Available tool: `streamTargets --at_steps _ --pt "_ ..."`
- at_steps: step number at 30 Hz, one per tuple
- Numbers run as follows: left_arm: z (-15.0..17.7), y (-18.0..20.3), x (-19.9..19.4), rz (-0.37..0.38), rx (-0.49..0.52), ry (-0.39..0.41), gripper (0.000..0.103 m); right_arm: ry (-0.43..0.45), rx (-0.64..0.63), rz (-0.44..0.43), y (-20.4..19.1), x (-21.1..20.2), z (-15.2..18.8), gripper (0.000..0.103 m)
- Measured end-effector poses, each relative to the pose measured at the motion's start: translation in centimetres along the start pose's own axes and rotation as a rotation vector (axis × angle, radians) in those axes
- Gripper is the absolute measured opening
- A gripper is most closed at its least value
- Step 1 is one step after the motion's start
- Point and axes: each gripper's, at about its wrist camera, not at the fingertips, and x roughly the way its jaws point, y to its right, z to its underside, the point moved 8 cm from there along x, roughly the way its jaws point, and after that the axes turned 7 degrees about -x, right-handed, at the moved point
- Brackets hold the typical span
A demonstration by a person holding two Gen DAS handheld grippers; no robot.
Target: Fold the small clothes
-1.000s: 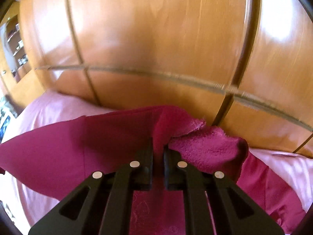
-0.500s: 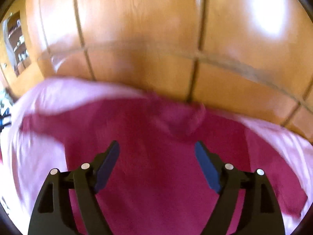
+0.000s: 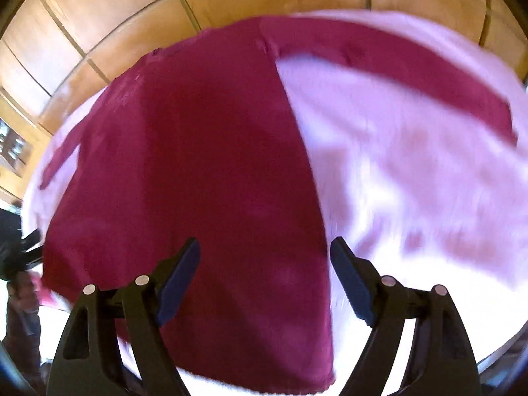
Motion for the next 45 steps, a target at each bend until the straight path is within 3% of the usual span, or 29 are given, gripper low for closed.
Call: streamTargets --at_steps 2,3,4,5,6,7,14,17,19,20,24,25,26,27,28,31,32,33,34,37,42,43,44,45 --pt "0.7 0.7 1.3 0.007 0.0 0.0 0.055 -0.026 -0.016 -0.02 -0.5 0.4 1.5 0.071" --pt "0.7 0.8 1.6 0.014 -0.004 -0.004 0.041 -0.034 -0.032 -0.001 -0.2 0.3 2.1 0.064" --pt "0.5 1.2 2.0 -0.001 0.007 -0.002 0.03 -0.033 -0.051 0.023 -0.4 0.3 2.4 0.051" --pt "0.5 1.3 2.1 -0.035 0.022 0.005 0.01 -0.026 -0.067 0.027 -0.7 0.1 2.1 0.03" --pt "-0.3 1.3 2.0 -0.077 0.029 0.02 0.01 -0.02 -0.07 0.016 -1.0 -0.2 1.8 0.016" --pt "-1.2 1.4 1.9 -0.077 0.025 0.026 0.009 -0.014 -0.073 0.011 -1.3 -0.7 1.6 0.009" --pt "-2.9 7.1 -4.1 -0.152 0.18 0.045 0.008 0.143 -0.188 -0.11 -6.7 -8.3 -0.3 0.008" --pt "-2.8 7.8 -7.2 -0.156 0.196 0.01 0.01 0.131 -0.227 -0.167 -8.5 -9.8 0.7 0.008" --pt "-3.2 6.8 -8.7 -0.23 0.218 0.057 0.016 0.097 -0.246 -0.148 -9.1 -8.9 1.7 0.008" --pt "-3.6 5.4 -9.6 -0.279 0.199 0.079 0.021 0.062 -0.245 -0.108 -8.7 -7.8 2.5 0.008" --pt "-3.0 -0.2 -9.2 -0.324 0.06 0.078 0.024 -0.027 -0.195 -0.014 -5.7 -5.2 4.5 0.008" --pt "-2.7 -1.2 -9.4 -0.321 0.033 0.074 0.029 -0.038 -0.183 -0.016 -5.3 -4.9 4.8 0.009" --pt "-2.3 -2.3 -8.9 -0.296 -0.016 0.071 0.046 -0.049 -0.171 -0.012 -4.9 -4.4 5.2 0.009" --pt "-1.9 -3.0 -8.4 -0.262 -0.057 0.07 0.056 -0.055 -0.166 -0.01 -4.7 -4.0 5.0 0.009" --pt "-1.5 -3.4 -8.2 -0.235 -0.078 0.065 0.056 -0.064 -0.158 -0.012 -4.7 -3.8 5.2 0.009" --pt "-0.6 -3.7 -5.9 -0.26 -0.064 0.048 0.056 -0.076 -0.146 -0.011 -4.2 -3.3 5.1 0.009" --pt "-0.3 -3.9 -4.9 -0.337 -0.029 0.035 0.044 -0.075 -0.142 -0.013 -3.7 -3.0 5.1 0.008" --pt "0.0 -4.4 -4.4 -0.441 0.019 0.03 0.023 -0.073 -0.141 -0.014 -3.3 -3.2 5.3 0.008" --pt "0.1 -4.7 -4.4 -0.501 0.057 0.032 0.019 -0.069 -0.15 -0.016 -3.1 -3.5 5.5 0.007" --pt "0.4 -5.2 -5.2 -0.502 0.058 0.037 0.013 -0.064 -0.174 -0.031 -3.0 -4.1 6.5 0.006" --pt "0.5 -4.7 -5.4 -0.537 0.088 0.039 0.012 -0.081 -0.129 -0.082 -2.6 -3.2 7.5 0.009" --pt "0.1 -4.1 -5.4 -0.536 0.091 0.06 0.012 -0.067 -0.1 -0.126 -2.3 -3.5 7.0 0.016" --pt "-0.6 -3.4 -5.7 -0.538 0.106 0.093 0.012 -0.052 -0.088 -0.135 -1.9 -3.9 6.7 0.036" --pt "-0.7 -3.1 -6.6 -0.534 0.124 0.106 0.012 -0.026 -0.072 -0.123 -1.1 -4.4 6.1 0.048"
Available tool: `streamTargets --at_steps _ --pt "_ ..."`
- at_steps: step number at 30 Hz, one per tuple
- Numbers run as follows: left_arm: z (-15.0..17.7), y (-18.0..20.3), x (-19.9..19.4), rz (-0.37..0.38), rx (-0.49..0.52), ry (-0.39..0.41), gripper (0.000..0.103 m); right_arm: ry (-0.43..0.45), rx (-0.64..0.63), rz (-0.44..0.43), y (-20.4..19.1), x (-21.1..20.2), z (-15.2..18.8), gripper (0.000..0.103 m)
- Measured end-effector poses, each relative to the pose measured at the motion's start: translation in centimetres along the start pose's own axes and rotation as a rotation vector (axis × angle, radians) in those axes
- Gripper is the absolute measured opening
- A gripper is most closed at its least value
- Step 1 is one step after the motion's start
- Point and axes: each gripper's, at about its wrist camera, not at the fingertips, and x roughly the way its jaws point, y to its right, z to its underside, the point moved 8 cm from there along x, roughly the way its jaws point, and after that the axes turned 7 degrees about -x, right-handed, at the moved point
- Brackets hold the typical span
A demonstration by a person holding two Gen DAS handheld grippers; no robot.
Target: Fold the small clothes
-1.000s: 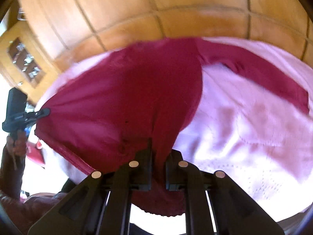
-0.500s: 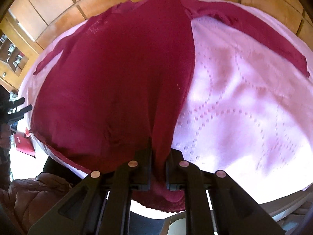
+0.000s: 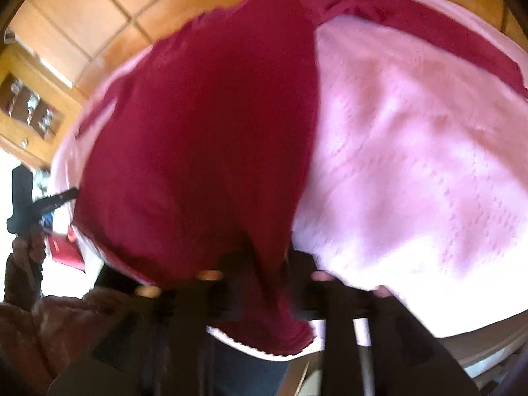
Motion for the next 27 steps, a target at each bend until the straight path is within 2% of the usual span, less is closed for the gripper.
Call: streamTargets --at_steps 1,3,6,9,13,17,19,20,22,24,25,26,27 --pt "-0.5 0.3 -0.5 0.002 0.012 0.025 0.014 0.037 0.027 0.022 1.2 -0.8 -0.7 0.057" --pt "-1.8 1.1 -1.4 0.009 0.022 0.084 0.028 0.087 0.095 0.04 3.5 -2.0 -1.8 0.056" --pt "-3.3 3.0 -1.2 0.036 0.023 0.129 0.029 0.194 0.267 0.084 9.3 -4.1 -3.7 0.055" --pt "-4.2 5.4 -0.3 0.058 0.046 0.148 0.029 0.306 0.482 0.101 16.3 -6.1 -5.2 0.048" --pt "-3.8 8.2 1.7 0.059 0.114 0.126 0.029 0.45 0.756 0.103 25.3 -7.8 -7.1 0.048" --pt "-2.7 10.2 4.0 0.056 0.147 0.066 0.029 0.482 0.9 0.126 30.8 -7.2 -8.8 0.049" --pt "-2.2 10.8 4.8 0.053 0.152 0.039 0.029 0.491 0.98 0.108 33.0 -6.4 -9.5 0.049" --pt "-1.9 11.0 5.3 0.049 0.153 0.026 0.029 0.498 1.002 0.097 33.4 -5.9 -10.0 0.049" --pt "-1.5 11.7 6.1 0.045 0.15 0.001 0.029 0.487 1.006 0.13 34.0 -5.1 -10.9 0.049" --pt "-1.3 12.0 6.7 0.036 0.16 -0.011 0.029 0.461 0.981 0.178 34.2 -4.4 -11.7 0.039" --pt "-1.3 12.1 7.0 0.03 0.164 -0.015 0.029 0.427 0.959 0.229 34.6 -4.2 -12.1 0.02" --pt "-1.3 12.2 7.2 0.027 0.165 -0.021 0.029 0.416 0.946 0.247 35.1 -4.1 -12.0 0.006" --pt "-1.3 12.3 7.4 0.026 0.165 -0.028 0.029 0.407 0.929 0.266 35.3 -4.1 -12.1 0.006"
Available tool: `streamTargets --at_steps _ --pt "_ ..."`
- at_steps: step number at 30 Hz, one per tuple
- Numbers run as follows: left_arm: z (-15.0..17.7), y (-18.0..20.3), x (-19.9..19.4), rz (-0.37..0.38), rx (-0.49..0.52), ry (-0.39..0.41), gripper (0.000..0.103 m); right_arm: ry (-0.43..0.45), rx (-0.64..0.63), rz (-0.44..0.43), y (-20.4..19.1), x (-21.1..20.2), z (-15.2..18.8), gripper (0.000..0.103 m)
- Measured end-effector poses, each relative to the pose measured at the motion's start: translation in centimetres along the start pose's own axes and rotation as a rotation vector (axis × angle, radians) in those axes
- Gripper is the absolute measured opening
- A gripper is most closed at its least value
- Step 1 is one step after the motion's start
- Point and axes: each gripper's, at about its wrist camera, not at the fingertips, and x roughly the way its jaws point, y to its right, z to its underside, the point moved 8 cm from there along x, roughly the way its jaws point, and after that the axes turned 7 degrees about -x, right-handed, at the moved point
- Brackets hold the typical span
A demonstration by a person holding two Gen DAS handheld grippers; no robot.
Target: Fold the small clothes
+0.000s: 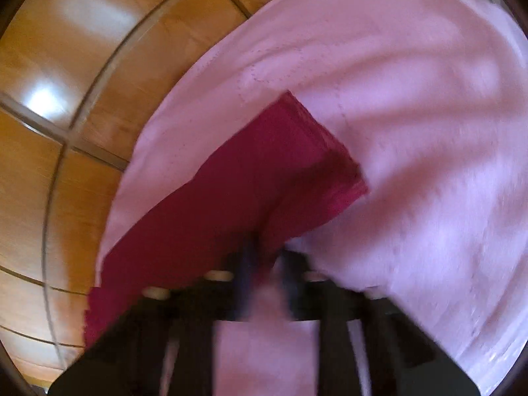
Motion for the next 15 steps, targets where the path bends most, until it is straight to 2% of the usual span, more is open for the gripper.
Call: streamTargets --at_steps 2,4,7,9,12,15 --pt "-0.1 0.0 0.4 -0.008 0.001 -0.007 0.029 0.061 -0.072 0.046 0.4 -1.6 -1.4 0.005" --pt "-0.1 0.0 0.8 -0.011 0.0 -0.016 0.029 0.1 -0.095 0.078 0.9 -2.4 -1.2 0.005" --pt "0.0 -0.2 1.5 -0.011 -0.005 -0.035 0.029 0.051 -0.063 0.131 4.6 -1.9 -1.2 0.005" --pt "-0.1 -0.2 1.7 -0.015 0.002 -0.035 0.029 0.046 -0.072 0.117 4.6 -1.6 -1.1 0.005" --pt "-0.3 0.4 1.5 0.016 0.002 -0.039 0.048 0.046 -0.088 0.132 4.1 -1.5 -1.1 0.005" --pt "-0.6 0.6 1.2 0.006 0.033 -0.016 0.049 0.072 -0.087 0.109 2.7 -2.7 -1.7 0.005"
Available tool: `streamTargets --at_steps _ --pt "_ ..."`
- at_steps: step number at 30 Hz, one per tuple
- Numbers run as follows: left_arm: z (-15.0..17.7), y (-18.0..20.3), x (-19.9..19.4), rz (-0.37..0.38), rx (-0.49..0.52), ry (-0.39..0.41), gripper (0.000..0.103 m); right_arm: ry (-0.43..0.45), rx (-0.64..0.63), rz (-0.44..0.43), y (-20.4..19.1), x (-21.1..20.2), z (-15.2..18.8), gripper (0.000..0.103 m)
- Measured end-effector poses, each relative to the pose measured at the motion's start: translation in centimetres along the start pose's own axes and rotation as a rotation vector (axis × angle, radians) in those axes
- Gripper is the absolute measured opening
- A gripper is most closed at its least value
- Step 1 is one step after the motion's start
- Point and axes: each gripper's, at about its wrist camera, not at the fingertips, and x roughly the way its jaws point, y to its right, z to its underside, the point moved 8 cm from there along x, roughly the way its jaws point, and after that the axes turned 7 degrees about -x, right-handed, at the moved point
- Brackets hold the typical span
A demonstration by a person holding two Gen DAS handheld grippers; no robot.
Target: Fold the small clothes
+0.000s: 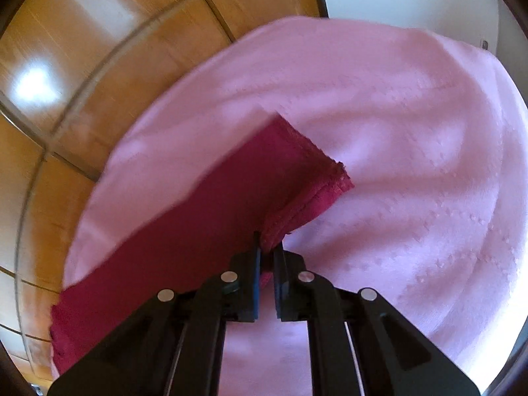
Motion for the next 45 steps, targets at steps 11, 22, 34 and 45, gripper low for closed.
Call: streamTargets --at_steps 11,22,34,45 --pt "-0.3 -1.8 -1.3 0.079 -0.096 0.046 0.049 0.076 -0.228 -0.235 -15.9 -6.3 0.5 0.005" --pt "-2.4 -3.6 -3.7 0.168 -0.183 0.112 0.049 -0.059 -0.636 -0.563 -44.7 -8.1 15.6 0.005" --pt "-5.7 -5.1 -3.9 0.174 -0.223 0.187 0.049 -0.09 -0.716 -0.66 -46.8 -10.0 22.7 0.078" --pt "-12.6 -3.5 -2.0 0.174 -0.22 0.249 0.075 -0.19 -0.724 -0.366 -29.3 -4.5 29.0 0.095"
